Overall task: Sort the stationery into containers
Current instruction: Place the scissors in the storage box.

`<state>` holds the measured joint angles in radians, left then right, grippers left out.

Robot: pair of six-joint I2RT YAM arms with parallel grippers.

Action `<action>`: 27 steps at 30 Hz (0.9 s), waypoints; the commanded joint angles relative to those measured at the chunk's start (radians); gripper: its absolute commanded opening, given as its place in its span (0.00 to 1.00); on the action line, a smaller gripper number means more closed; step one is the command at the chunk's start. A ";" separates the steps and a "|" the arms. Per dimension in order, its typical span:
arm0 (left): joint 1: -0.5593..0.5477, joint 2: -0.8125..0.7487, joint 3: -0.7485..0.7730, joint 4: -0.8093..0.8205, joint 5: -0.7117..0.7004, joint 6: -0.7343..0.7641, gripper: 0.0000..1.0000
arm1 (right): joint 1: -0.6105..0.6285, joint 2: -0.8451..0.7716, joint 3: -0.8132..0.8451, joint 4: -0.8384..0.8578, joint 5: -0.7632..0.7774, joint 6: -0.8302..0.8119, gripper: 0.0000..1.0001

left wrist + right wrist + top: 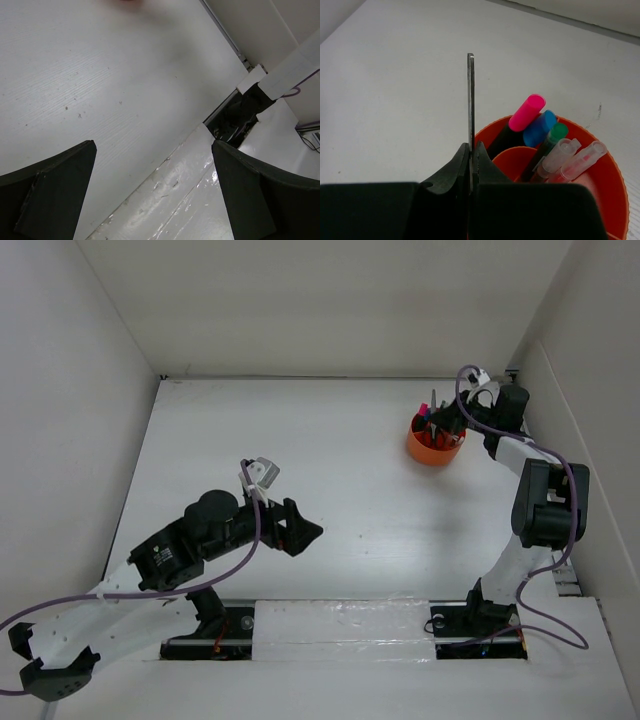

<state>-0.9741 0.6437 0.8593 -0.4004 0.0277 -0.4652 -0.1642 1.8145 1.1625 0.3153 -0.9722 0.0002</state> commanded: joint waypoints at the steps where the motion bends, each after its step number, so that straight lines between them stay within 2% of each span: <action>1: -0.002 -0.010 0.000 0.035 0.017 0.020 1.00 | -0.008 -0.006 0.032 -0.019 -0.022 -0.029 0.02; 5: -0.002 -0.021 0.000 0.035 0.017 0.020 1.00 | 0.002 -0.006 0.032 -0.030 -0.022 -0.040 0.08; 14: -0.002 -0.030 0.000 0.035 0.017 0.020 1.00 | 0.011 -0.026 0.023 -0.030 0.001 -0.051 0.29; 19: -0.002 -0.030 0.000 0.035 0.017 0.020 1.00 | 0.038 -0.037 0.012 -0.030 0.012 -0.069 0.32; 27: -0.002 -0.030 0.000 0.044 0.017 0.020 1.00 | 0.048 -0.159 0.002 -0.030 0.037 -0.069 0.35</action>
<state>-0.9741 0.6239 0.8589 -0.4000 0.0334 -0.4599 -0.1184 1.7470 1.1622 0.2501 -0.9302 -0.0471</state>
